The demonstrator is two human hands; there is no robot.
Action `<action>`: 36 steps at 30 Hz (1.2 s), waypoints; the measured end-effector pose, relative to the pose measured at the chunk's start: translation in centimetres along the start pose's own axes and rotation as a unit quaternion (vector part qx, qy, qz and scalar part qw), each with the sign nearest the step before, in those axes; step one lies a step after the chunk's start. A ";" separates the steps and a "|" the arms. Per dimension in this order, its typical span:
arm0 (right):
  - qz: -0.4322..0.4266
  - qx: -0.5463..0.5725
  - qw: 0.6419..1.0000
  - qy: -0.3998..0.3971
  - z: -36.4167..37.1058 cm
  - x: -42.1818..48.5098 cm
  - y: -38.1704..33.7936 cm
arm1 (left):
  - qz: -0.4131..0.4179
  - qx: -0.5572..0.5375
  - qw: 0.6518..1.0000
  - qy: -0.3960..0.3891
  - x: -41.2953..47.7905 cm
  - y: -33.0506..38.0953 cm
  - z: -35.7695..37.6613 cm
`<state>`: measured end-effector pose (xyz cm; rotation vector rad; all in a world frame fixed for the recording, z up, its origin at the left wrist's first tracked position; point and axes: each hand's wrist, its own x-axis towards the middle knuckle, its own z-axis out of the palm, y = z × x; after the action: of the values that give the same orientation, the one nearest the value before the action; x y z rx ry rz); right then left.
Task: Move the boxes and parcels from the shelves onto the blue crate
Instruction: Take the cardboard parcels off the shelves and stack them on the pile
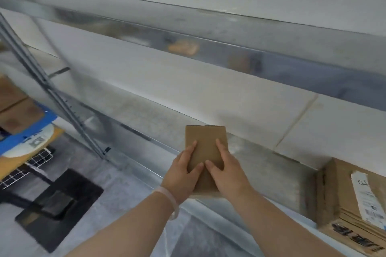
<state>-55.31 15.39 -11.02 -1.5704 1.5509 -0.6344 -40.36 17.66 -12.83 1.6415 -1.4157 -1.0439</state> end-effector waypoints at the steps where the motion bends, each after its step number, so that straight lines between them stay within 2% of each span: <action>1: -0.016 -0.003 1.000 -0.009 1.1 0.0 -1.2 | 0.003 -0.003 1.000 0.023 -0.6 -0.4 -1.5; 5: -0.090 -0.024 0.995 -0.046 6.4 -0.4 -6.7 | -0.001 -0.026 0.995 0.100 -3.7 -1.9 -8.5; 9: -0.135 -0.049 0.982 -0.122 14.2 -2.1 -13.0 | -0.029 -0.003 0.984 0.175 -8.0 -4.9 -17.3; 16: -0.234 -0.061 0.943 -0.229 29.5 -7.3 -24.0 | -0.079 -0.001 0.951 0.299 -17.4 -11.4 -32.7; 21: -0.278 -0.061 0.912 -0.295 38.9 -11.2 -30.2 | -0.106 -0.007 0.919 0.381 -23.3 -15.7 -41.1; 28: -0.284 -0.064 0.889 -0.354 47.9 -12.9 -36.2 | -0.145 -0.023 0.891 0.430 -26.4 -19.5 -49.6; 36: -0.310 -0.079 0.864 -0.389 56.5 -9.5 -41.3 | -0.164 -0.030 0.867 0.470 -24.1 -24.0 -57.3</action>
<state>13.08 32.04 -5.60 -2.1103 0.4887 -0.1315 19.96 45.65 -7.88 1.9668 -0.4565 -0.3058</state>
